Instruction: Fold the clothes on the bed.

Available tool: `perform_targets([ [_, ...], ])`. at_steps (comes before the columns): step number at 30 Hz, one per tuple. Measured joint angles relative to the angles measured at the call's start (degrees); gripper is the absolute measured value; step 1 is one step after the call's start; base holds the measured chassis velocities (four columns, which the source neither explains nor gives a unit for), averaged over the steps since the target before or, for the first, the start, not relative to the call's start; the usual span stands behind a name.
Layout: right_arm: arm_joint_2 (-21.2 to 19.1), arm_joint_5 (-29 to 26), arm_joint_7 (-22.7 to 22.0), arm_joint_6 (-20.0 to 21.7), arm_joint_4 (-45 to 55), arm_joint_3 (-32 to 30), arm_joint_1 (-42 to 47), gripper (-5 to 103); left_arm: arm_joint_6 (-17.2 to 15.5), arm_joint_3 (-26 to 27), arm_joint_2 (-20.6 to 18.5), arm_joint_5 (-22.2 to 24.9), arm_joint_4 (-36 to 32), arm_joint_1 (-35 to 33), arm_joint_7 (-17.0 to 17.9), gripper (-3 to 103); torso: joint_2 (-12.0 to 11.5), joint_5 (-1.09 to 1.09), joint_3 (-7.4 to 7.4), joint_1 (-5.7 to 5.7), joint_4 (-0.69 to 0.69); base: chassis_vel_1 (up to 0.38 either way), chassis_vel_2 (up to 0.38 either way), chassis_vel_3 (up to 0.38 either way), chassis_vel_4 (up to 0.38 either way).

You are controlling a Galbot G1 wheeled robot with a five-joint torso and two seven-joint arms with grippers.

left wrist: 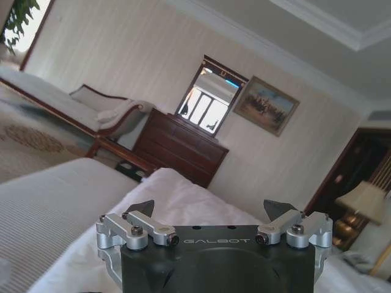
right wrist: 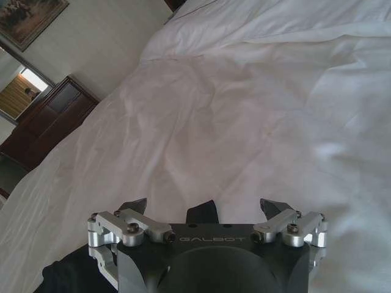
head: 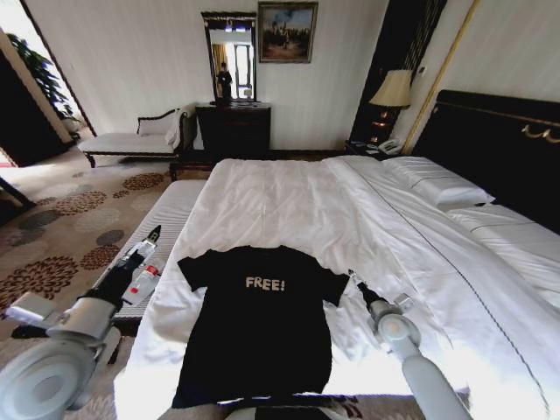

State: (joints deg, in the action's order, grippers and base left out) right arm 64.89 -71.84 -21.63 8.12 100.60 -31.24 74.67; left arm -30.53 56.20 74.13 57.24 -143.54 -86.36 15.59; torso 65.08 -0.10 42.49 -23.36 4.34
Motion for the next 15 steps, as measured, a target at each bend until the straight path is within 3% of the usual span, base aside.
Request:
perform_targets([
  [1, 0.36, 1.66, 0.2, -0.27, 0.01, 0.11, 0.19, 100, 1.6, -1.54, -0.55, -8.83, 0.89, -0.76, -2.06, 100, 0.0, 0.02, 0.0, 0.0, -0.01, 0.0, 0.0, 0.0, 0.0],
  [3, 0.77, 3.62, 0.75, -0.8, 0.01, 0.14, 0.45, 100, 5.31, -3.32, -1.03, -18.13, 4.77, -1.48, -4.76, 100, 0.0, 0.0, 0.0, 0.0, -0.01, 0.0, 0.0, 0.0, 0.0],
  [5, 0.89, 4.12, 0.97, -0.98, 0.01, 0.14, 0.54, 100, 6.37, -3.77, -1.11, -20.0, 6.07, -1.52, -5.28, 100, 0.0, -0.02, 0.0, 0.0, -0.01, 0.0, 0.0, 0.0, 0.0],
  [6, 1.15, 4.83, 1.4, -1.38, 0.01, 0.09, 0.66, 100, 8.82, -4.63, -1.16, -22.52, 9.22, -1.44, -6.45, 100, 0.0, -0.01, 0.0, 0.0, 0.0, 0.0, 0.0, 0.0, 0.0],
  [9, 1.86, 6.16, 1.86, -2.23, -0.08, -0.13, 0.88, 100, 13.67, -5.09, -1.03, -22.68, 16.18, -0.55, -9.92, 100, -0.01, -0.03, 0.0, 0.0, 0.0, 0.0, 0.0, 0.0, 0.0],
  [10, 1.86, 6.16, 1.86, -2.23, -0.08, -0.13, 0.88, 100, 13.67, -5.09, -1.03, -22.68, 16.18, -0.55, -9.92, 100, -0.01, -0.03, 0.0, 0.0, 0.0, 0.0, 0.0, 0.0, 0.0],
  [15, 3.04, 10.08, 3.11, -3.92, -1.08, -0.33, 1.31, 100, 19.05, -1.95, -3.1, -18.15, 25.25, -2.3, -20.06, 100, 0.0, 0.0, 0.0, 0.0, -0.02, 0.0, 0.0, 0.0, 0.0],
])
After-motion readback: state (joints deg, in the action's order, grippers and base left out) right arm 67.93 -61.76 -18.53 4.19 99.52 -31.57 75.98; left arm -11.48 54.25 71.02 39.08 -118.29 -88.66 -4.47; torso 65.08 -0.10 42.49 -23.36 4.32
